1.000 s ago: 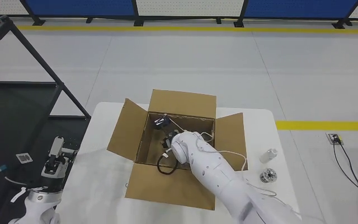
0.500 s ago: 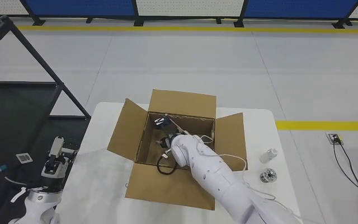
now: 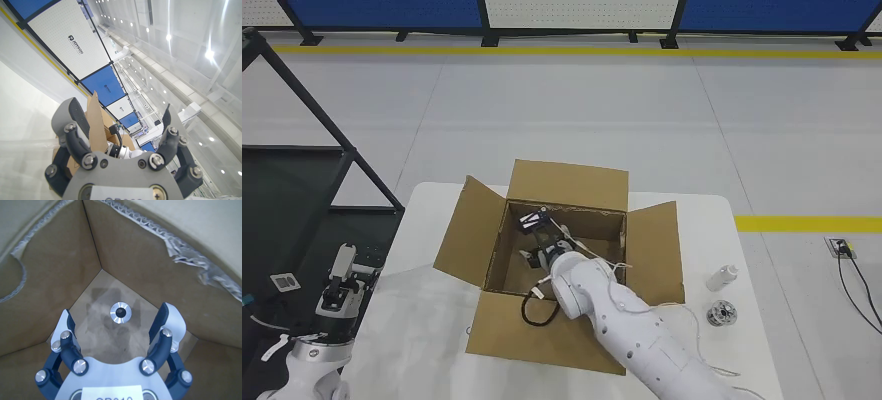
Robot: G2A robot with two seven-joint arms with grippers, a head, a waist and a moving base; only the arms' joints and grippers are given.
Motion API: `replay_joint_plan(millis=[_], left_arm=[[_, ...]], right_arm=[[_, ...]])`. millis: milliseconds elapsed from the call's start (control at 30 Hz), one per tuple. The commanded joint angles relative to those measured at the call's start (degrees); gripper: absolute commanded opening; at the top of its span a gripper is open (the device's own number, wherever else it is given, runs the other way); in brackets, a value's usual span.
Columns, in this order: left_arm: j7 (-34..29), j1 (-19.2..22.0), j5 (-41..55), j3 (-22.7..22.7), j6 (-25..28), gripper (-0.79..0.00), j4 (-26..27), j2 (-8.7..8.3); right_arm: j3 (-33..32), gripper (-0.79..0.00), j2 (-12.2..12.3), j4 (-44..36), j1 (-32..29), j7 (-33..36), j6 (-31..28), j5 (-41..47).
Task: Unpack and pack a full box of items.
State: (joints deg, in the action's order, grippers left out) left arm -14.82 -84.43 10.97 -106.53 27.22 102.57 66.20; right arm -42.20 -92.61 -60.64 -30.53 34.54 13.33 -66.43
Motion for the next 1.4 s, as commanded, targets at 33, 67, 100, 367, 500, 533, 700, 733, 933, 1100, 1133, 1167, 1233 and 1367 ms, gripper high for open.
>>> replay_joint_plan(millis=[33, 67, 100, 367, 500, 533, 700, 733, 933, 1100, 1133, 1167, 1233, 1367], left_arm=[[0.0, 0.0, 0.0, 0.0, 0.0, 0.0, 0.0, 0.0], [0.0, 0.0, 0.0, 0.0, 0.0, 0.0, 0.0, 0.0], [0.0, 0.0, 0.0, 0.0, 0.0, 0.0, 0.0, 0.0], [0.0, 0.0, 0.0, 0.0, 0.0, 0.0, 0.0, 0.0], [0.0, 0.0, 0.0, 0.0, 0.0, 0.0, 0.0, 0.0], [0.0, 0.0, 0.0, 0.0, 0.0, 0.0, 0.0, 0.0], [0.0, 0.0, 0.0, 0.0, 0.0, 0.0, 0.0, 0.0], [0.0, 0.0, 0.0, 0.0, 0.0, 0.0, 0.0, 0.0], [0.0, 0.0, 0.0, 0.0, 0.0, 0.0, 0.0, 0.0], [0.0, 0.0, 0.0, 0.0, 0.0, 0.0, 0.0, 0.0], [0.0, 0.0, 0.0, 0.0, 0.0, 0.0, 0.0, 0.0], [0.0, 0.0, 0.0, 0.0, 0.0, 0.0, 0.0, 0.0], [0.0, 0.0, 0.0, 0.0, 0.0, 0.0, 0.0, 0.0], [0.0, 0.0, 0.0, 0.0, 0.0, 0.0, 0.0, 0.0]], right_arm=[[-3.7, 0.0, 2.1, -9.9, -5.2, 1.9, 0.2, -4.3], [-4.9, 0.0, 2.7, -13.0, -7.0, 2.4, 0.2, -5.6], [-6.1, 0.0, 3.2, -16.1, -8.9, 2.7, 0.2, -6.8], [-15.9, 0.0, 6.8, -39.2, -23.7, 6.1, -0.4, -16.8], [-21.0, 0.0, 8.1, -50.3, -32.2, 6.4, 0.5, -21.1], [-22.3, 0.0, 8.3, -52.9, -34.4, 6.3, 0.8, -21.8], [-29.0, 0.0, 9.3, -64.0, -45.5, 3.5, 3.3, -23.5], [-30.2, 0.0, 9.4, -65.6, -47.6, 2.8, 3.9, -23.5], [-36.7, 0.0, 9.6, -71.4, -58.9, -4.3, 10.1, -20.9], [-41.9, 0.0, 9.4, -70.2, -64.5, -8.7, 14.7, -15.2], [-42.8, 0.0, 9.4, -69.3, -64.9, -8.9, 15.1, -14.1], [-43.6, 0.0, 9.4, -68.3, -65.0, -9.0, 15.2, -13.0], [-45.1, 0.0, 9.4, -65.6, -64.9, -9.1, 14.6, -11.3], [-47.2, 0.0, 9.4, -59.1, -62.8, -8.4, 13.9, -7.7]])
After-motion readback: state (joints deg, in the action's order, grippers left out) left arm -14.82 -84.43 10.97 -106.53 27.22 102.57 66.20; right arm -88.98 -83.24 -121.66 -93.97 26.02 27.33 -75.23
